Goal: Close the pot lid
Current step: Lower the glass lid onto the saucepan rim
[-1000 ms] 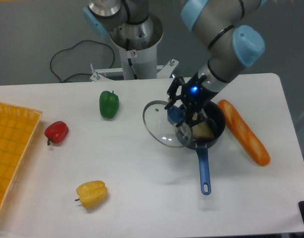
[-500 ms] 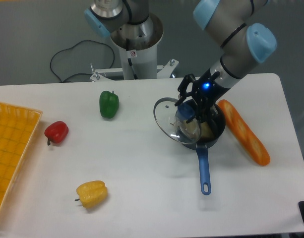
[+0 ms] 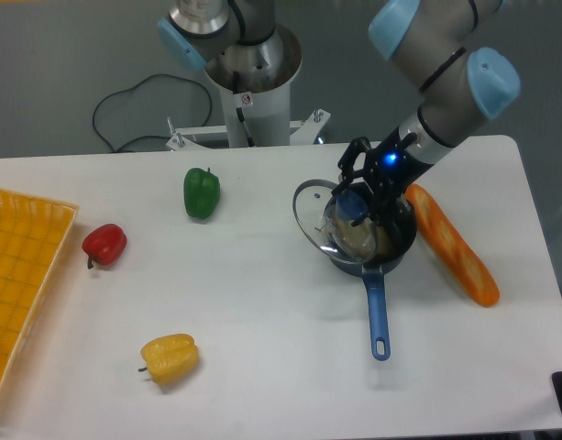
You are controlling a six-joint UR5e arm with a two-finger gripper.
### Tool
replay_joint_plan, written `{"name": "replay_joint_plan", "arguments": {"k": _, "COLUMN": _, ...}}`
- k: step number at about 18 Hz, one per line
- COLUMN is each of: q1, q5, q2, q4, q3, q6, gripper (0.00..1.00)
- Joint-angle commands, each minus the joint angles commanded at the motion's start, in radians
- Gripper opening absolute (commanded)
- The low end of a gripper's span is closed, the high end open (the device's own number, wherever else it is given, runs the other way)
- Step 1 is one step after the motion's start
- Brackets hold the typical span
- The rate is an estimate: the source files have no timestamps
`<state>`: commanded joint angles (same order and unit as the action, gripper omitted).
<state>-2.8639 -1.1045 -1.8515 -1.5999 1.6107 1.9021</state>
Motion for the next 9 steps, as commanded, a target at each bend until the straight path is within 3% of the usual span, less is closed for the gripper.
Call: {"name": "replay_joint_plan", "arguments": {"k": 9, "q1": -0.005, "q5": -0.041, "q2": -0.023, "q4": 0.011, "q3": 0.003, "q6": 0.034, "gripper": 0.41}}
